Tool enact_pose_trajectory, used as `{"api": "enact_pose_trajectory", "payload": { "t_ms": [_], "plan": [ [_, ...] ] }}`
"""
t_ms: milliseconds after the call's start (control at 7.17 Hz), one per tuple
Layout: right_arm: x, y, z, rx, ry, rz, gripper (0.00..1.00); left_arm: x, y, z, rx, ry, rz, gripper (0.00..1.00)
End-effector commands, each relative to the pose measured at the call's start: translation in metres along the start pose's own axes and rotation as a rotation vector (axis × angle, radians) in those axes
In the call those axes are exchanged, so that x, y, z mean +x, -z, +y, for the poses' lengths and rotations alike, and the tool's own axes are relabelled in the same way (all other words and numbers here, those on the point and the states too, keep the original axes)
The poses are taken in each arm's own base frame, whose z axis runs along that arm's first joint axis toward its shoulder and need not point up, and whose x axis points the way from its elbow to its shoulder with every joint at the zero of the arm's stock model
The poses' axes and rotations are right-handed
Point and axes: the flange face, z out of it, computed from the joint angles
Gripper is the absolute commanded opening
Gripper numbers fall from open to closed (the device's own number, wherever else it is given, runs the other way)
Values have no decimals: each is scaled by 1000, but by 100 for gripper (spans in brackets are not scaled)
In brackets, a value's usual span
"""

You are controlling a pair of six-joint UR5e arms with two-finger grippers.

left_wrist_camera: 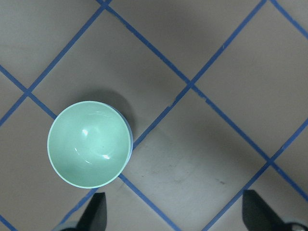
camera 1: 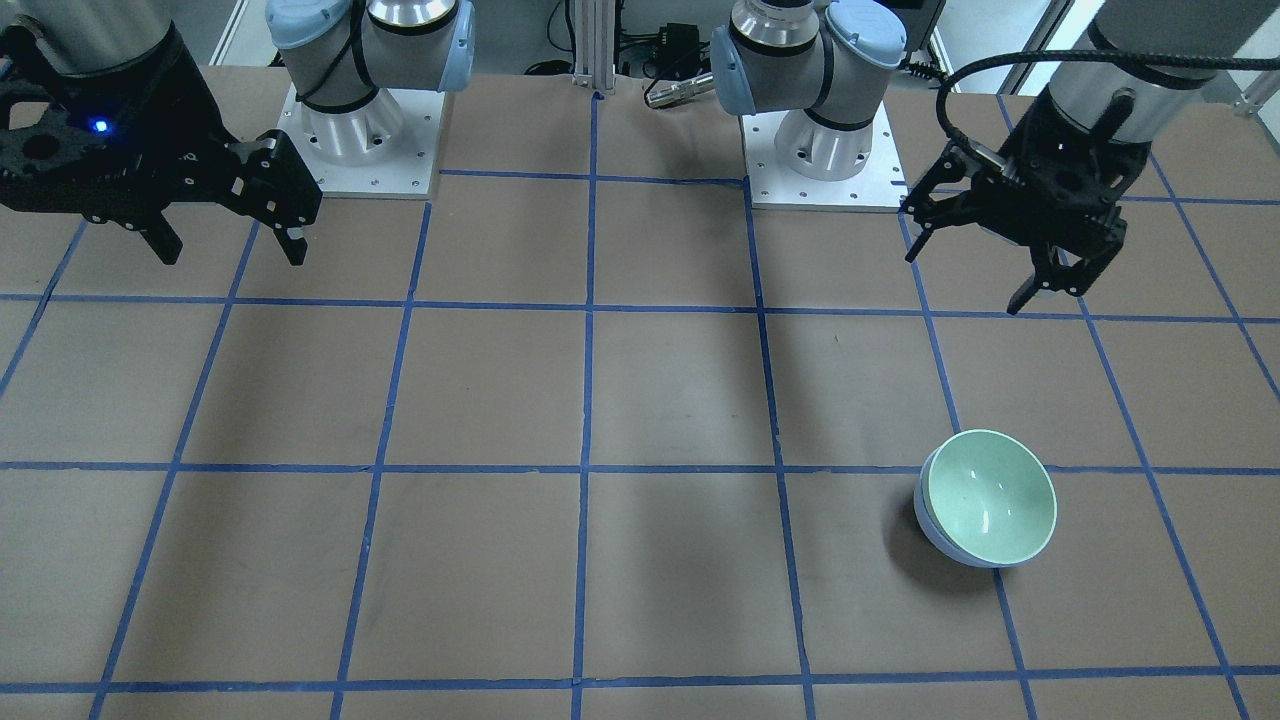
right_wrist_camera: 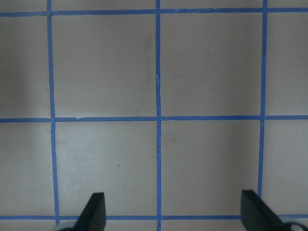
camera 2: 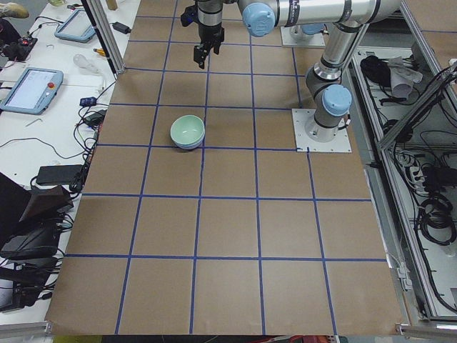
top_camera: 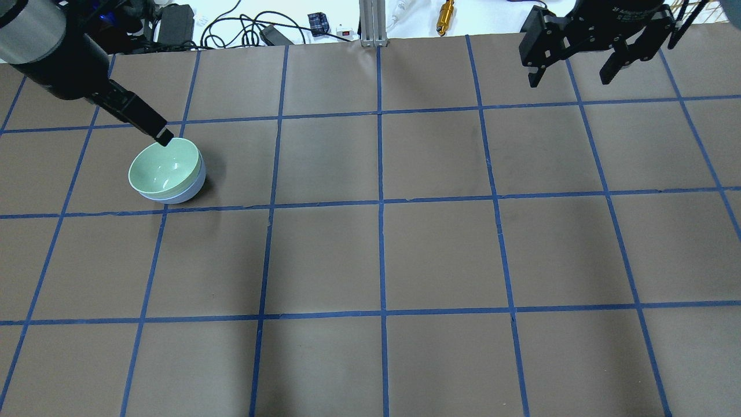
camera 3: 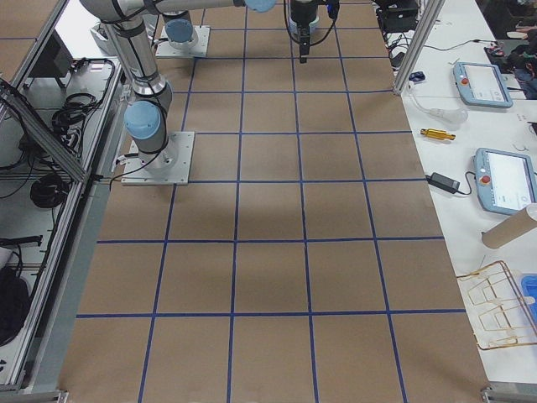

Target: Stack green bowl on blue bowl

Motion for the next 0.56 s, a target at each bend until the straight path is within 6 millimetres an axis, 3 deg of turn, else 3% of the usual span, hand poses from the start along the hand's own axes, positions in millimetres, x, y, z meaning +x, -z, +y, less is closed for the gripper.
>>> {"api": "enact_pose_trajectory", "payload": {
  "t_ms": [0, 279, 419],
  "plan": [
    [0, 1, 1, 2, 0, 0, 100, 25, 12, -2, -69, 322, -51, 100],
    [0, 0, 0, 0, 0, 0, 100, 63, 10, -14, -87, 424, -65, 100],
    [0, 1, 1, 2, 0, 0, 100, 66, 9, -16, -94, 426, -86, 100]
  ]
}}
